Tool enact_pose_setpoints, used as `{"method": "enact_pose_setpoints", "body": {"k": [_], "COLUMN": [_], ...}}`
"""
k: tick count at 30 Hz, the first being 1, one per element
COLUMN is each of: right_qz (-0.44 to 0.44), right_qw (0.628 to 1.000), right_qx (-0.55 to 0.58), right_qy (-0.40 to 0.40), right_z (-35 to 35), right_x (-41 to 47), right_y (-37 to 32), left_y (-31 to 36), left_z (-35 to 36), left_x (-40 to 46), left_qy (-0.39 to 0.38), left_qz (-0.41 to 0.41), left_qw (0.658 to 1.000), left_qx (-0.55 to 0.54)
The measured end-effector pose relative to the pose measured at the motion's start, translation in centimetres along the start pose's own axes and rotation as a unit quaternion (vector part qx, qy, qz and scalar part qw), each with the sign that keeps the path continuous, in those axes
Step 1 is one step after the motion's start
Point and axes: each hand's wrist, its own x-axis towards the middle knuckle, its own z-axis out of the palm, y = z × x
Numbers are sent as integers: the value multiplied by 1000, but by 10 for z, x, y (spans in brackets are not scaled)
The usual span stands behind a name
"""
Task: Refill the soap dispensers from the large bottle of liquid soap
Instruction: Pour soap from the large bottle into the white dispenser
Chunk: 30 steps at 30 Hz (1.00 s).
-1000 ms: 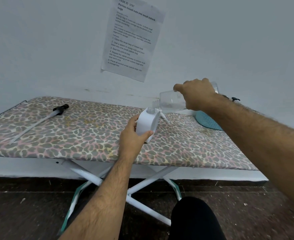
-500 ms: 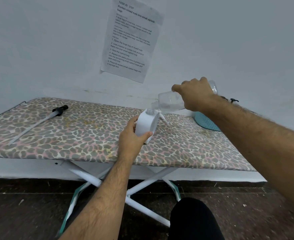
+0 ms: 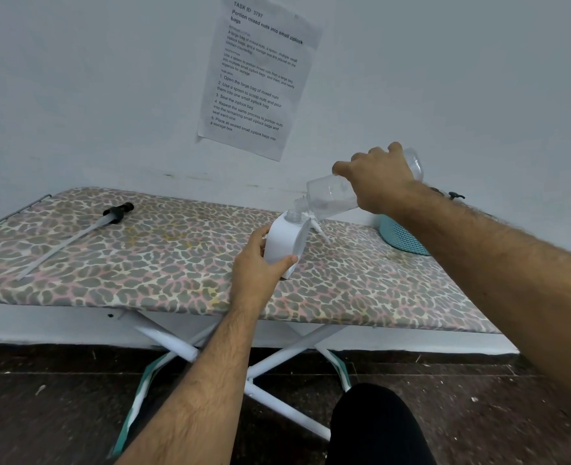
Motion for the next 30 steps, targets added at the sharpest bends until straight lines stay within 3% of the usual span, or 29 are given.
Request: {"method": "enact_pose_setpoints", "body": {"k": [30], "right_qz": [-6], "right_qw": [998], "right_qx": [-41], "right_qy": [39], "right_z": [-8], "right_x": [3], "right_y": [-8], "left_y": [1], "left_z": [-1], "left_x": [0], "left_qy": [0], "left_qz": [4], "left_qw": [1000], "left_qx": [6]}}
